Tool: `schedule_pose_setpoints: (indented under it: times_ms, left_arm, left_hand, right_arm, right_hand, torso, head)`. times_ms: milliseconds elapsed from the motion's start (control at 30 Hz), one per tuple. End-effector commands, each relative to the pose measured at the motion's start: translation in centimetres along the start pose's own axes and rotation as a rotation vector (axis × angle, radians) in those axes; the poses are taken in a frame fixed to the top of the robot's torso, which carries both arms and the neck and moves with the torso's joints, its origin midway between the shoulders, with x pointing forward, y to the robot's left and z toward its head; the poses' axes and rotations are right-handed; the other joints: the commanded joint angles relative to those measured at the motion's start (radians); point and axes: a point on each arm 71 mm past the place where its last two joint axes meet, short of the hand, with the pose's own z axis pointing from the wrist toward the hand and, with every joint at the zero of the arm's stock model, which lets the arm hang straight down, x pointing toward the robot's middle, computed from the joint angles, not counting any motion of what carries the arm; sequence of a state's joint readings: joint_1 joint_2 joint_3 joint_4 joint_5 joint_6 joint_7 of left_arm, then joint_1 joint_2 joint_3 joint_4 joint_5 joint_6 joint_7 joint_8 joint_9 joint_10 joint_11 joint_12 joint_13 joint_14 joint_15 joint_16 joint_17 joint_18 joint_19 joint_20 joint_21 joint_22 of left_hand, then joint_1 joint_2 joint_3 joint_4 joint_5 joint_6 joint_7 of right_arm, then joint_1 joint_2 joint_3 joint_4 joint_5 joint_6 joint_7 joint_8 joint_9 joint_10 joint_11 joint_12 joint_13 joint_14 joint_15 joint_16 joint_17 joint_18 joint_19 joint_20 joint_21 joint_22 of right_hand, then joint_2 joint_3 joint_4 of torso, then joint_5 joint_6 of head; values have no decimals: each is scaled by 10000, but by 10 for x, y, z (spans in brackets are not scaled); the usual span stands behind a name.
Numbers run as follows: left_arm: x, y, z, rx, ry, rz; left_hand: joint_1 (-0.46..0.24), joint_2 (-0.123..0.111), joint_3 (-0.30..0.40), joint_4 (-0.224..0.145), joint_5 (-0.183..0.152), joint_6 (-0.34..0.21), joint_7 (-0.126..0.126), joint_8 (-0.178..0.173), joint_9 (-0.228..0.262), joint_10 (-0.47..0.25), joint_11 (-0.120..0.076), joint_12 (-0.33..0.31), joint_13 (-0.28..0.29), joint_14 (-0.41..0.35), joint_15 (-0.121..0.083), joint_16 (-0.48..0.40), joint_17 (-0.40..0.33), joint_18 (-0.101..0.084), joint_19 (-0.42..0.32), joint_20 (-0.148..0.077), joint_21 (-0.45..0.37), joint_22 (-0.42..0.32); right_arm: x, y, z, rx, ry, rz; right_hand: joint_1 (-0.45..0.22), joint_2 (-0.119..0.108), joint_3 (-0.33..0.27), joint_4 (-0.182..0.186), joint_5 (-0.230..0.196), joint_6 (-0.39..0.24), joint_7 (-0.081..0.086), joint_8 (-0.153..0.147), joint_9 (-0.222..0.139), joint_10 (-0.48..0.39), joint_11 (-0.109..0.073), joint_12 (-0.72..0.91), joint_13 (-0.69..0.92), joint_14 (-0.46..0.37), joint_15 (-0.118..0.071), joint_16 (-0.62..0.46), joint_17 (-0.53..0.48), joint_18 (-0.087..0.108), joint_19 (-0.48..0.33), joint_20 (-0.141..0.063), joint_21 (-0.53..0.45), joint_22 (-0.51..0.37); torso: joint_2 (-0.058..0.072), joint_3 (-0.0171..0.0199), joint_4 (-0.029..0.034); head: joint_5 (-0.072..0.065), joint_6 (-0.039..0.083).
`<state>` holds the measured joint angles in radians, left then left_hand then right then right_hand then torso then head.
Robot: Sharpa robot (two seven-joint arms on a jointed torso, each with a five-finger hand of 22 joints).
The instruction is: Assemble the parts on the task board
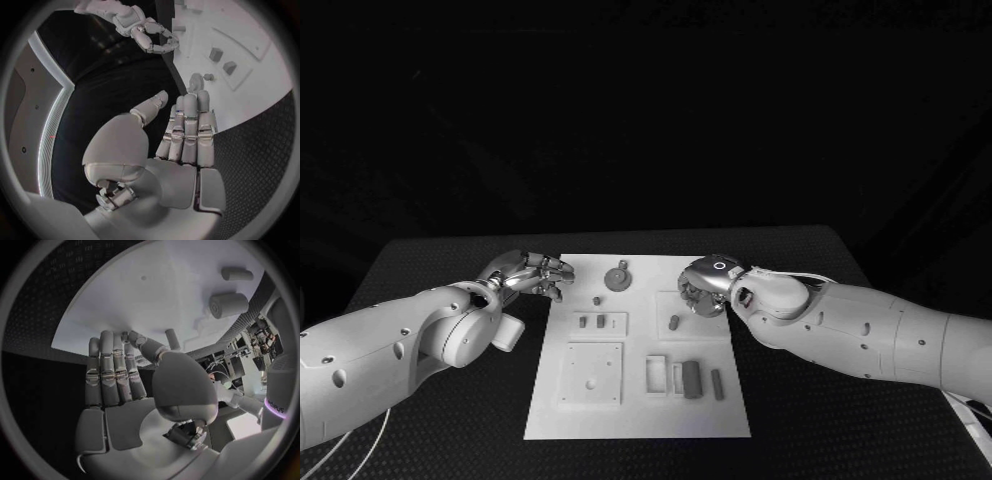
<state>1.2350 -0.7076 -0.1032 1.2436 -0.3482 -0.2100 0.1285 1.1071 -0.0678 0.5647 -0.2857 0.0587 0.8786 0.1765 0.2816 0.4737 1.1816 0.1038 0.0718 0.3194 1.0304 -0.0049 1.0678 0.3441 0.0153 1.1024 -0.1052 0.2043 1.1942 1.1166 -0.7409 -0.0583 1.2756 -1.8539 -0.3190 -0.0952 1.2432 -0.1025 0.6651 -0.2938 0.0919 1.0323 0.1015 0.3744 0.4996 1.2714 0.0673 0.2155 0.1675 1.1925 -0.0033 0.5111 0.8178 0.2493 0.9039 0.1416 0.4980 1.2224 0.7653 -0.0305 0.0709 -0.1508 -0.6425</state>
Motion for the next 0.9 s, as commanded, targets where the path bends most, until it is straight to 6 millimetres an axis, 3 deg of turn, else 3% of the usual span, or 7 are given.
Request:
schedule_pose_setpoints:
  times_ms: [33,900]
  left_arm:
    - [1,-1,0,43,125,-90]
    - [-2,1,0,-3,19,-72]
  left_hand:
    - [-78,-25,-41,-7,1,-63,28,21,-11,-93,11,-43,-15,35,5,-64,16,174,9,12,-62,-13]
    - [-58,-32,-47,-7,6,-76,32,26,-12,-150,26,-46,-22,39,18,-80,31,180,17,22,-89,-21]
  right_arm:
    - [31,8,-8,-23,1408,-426]
    - [24,-2,-10,197,705,23]
  right_hand:
    - [111,-11,-32,-13,33,82,-9,39,37,95,-18,36,80,154,-67,66,79,125,103,-10,55,36]
    - [216,-111,-38,-12,38,189,-54,42,116,205,-76,39,279,283,-140,112,304,125,287,-75,76,95]
  torso:
    - [5,2,-4]
    - [-3,-10,15]
  head:
    - [1,-9]
    - [5,-15]
